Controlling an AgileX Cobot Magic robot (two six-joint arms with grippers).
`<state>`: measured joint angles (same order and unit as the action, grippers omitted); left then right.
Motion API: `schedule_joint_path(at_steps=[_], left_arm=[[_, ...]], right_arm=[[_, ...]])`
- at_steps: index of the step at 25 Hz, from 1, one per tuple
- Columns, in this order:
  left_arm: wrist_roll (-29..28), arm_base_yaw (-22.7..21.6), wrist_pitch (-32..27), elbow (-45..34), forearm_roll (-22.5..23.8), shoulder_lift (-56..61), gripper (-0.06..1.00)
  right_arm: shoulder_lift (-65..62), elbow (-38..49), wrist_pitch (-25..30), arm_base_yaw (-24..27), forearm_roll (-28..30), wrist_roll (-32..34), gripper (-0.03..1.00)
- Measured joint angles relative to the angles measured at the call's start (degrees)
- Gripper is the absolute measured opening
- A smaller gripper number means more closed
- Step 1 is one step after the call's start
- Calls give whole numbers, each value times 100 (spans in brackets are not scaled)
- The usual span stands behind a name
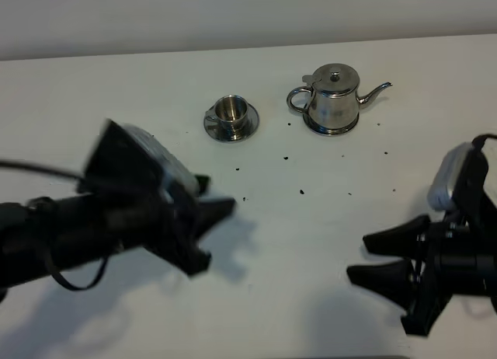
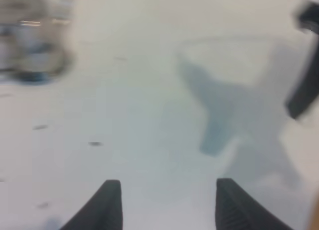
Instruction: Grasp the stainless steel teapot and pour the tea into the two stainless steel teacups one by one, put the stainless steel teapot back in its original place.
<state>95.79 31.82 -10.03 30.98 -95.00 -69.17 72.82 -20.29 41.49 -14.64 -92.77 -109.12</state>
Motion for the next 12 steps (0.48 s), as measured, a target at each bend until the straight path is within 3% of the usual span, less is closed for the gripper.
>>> schedule_joint_path(at_steps=[3, 6, 9, 12], left_arm=[[-903, 0, 569, 12, 13, 289, 46], [-1626, 0, 712, 85, 13, 446, 46], [-2281, 0, 376, 197, 116, 468, 46], [-3095, 0, -223, 328, 724, 468, 46]], right_arm=[[0, -281, -168, 0, 383, 649, 46], [5, -593, -208, 0, 894, 1472, 46], [8, -889, -203, 0, 1492, 2379, 46], [12, -1128, -199, 0, 2071, 3145, 46]])
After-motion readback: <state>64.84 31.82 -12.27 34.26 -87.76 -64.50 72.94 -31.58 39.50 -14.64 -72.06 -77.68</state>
